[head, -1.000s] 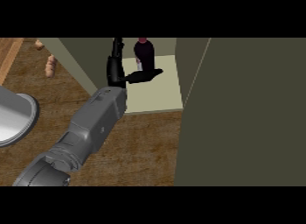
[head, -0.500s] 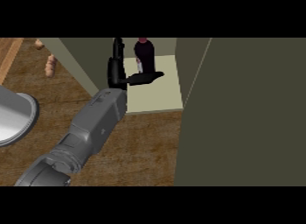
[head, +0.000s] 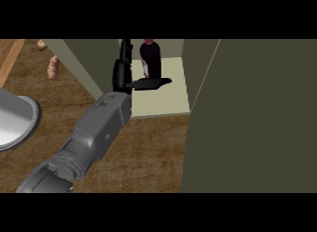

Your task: Pick up the wine, place it into the cabinet and close the cabinet

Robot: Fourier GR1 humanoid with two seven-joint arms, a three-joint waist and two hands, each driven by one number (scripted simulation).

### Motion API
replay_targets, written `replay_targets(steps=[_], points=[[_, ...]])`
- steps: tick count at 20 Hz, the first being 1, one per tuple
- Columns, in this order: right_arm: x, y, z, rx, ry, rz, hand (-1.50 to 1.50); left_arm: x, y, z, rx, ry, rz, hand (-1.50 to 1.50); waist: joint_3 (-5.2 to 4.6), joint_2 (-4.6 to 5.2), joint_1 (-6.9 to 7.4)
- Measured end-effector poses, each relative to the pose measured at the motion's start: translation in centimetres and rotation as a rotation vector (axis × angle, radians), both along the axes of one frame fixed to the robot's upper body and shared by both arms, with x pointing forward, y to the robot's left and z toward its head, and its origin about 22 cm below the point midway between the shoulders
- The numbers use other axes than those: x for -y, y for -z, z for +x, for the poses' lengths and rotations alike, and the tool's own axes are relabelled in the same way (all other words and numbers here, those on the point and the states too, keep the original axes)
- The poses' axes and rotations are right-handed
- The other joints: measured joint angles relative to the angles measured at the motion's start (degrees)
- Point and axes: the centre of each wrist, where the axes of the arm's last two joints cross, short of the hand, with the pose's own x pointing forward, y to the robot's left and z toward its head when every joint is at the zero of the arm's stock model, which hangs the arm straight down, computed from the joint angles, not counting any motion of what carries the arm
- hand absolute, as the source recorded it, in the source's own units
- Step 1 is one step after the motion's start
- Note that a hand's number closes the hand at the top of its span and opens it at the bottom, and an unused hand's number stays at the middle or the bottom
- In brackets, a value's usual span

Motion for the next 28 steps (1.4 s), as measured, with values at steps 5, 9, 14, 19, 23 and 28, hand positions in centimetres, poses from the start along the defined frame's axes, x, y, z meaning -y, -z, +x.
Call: replay_targets(steps=[5, 9, 14, 19, 23, 28], points=[[-0.1, -0.1, -0.1, -0.006, 0.002, 0.000, -1.50, 0.0, 0.1, -0.1, 0.011, 0.037, -0.018, -1.50, -0.05, -0.20, 0.05], [-0.4, -0.2, -0.2, -0.011, -0.010, 0.003, -1.50, 0.0, 0.2, -0.1, 0.020, 0.047, -0.065, -1.50, -0.01, -0.39, -0.11], [-0.3, 0.1, -0.2, -0.016, -0.005, 0.009, -1.50, -0.1, 0.3, -0.3, 0.021, 0.055, -0.104, -1.50, 0.02, -0.73, -0.21], [-0.2, 0.1, -0.4, -0.026, -0.001, 0.008, -1.50, 0.0, 0.7, -0.6, 0.028, 0.073, -0.124, -1.50, 0.06, -1.09, -0.04], [-0.2, -0.1, -0.3, -0.029, 0.013, 0.009, -1.50, -0.1, 1.8, -1.7, 0.005, 0.071, -0.138, -1.50, 0.03, -1.40, 0.74], [0.3, 0.0, 0.2, -0.018, 0.035, 0.008, -1.50, 1.1, 3.1, -4.2, -0.018, 0.078, -0.140, -1.50, 0.04, -1.56, 1.91]])
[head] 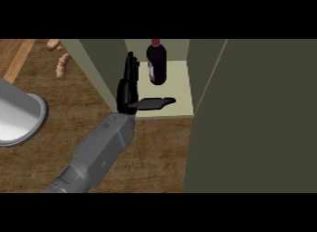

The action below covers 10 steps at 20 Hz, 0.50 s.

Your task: Pick up the wine, place it into the cabinet and close the cabinet

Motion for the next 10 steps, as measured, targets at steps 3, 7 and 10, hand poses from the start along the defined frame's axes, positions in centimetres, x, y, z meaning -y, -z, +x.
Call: replay_targets(steps=[3, 7, 10], points=[[0.1, -0.1, -0.4, -0.010, 0.009, -0.004, -1.50, 1.4, 0.3, -2.1, -0.009, 0.006, -0.001, -1.50, 0.00, -0.13, 0.73], [0.0, 0.0, -0.6, -0.009, 0.019, -0.001, -1.50, 3.5, -0.1, -4.7, 0.010, 0.021, 0.009, -1.50, 0.01, -0.13, 1.47], [0.4, 0.2, -0.7, -0.010, 0.042, -0.007, -1.50, 4.3, -0.2, -7.1, 0.018, 0.037, -0.004, -1.50, 0.02, -0.16, 2.00]])
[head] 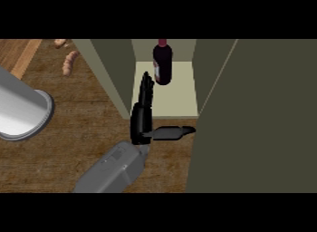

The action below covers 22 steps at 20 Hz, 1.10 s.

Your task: Pick up the wine, place it into the cabinet and close the cabinet

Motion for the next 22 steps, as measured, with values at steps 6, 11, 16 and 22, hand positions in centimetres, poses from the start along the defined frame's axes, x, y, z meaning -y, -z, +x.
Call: replay_targets(steps=[6, 11, 16, 22], points=[[0.3, 0.0, -0.2, -0.010, 0.016, -0.010, -1.50, 0.6, -1.1, -4.4, 0.015, 0.025, -0.045, -1.50, 0.01, -0.02, 0.47], [0.5, 0.1, -0.2, -0.007, 0.019, -0.016, -1.50, -0.8, -2.5, -7.4, 0.016, -0.002, -0.061, -1.50, 0.01, 0.00, 0.61], [0.5, -0.2, 0.0, -0.005, 0.011, -0.029, -1.50, -1.9, -3.2, -10.6, 0.019, -0.021, -0.076, -1.50, 0.00, 0.06, 0.61], [0.2, -0.2, -0.1, -0.037, -0.024, -0.039, 1.50, -4.6, -4.6, -14.0, 0.038, 0.018, -0.094, -1.50, 0.01, 0.04, 0.60]])
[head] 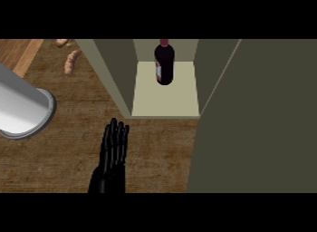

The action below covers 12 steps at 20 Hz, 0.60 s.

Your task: Pick up the wine, place it into the cabinet and close the cabinet

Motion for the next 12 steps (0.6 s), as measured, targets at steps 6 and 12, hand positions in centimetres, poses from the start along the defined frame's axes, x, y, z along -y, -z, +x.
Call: replay_targets(steps=[6, 12], points=[[0.1, 0.1, 0.2, -0.028, -0.054, -0.054, 1.50, -3.3, -1.2, -2.0, 0.010, 0.066, 0.016, -1.50, 0.01, 0.05, 0.02], [0.0, 0.9, -0.2, -0.039, -0.115, -0.085, 1.50, -6.6, -1.5, -3.0, 0.023, 0.104, 0.030, -1.50, -0.01, 0.07, -0.08]])
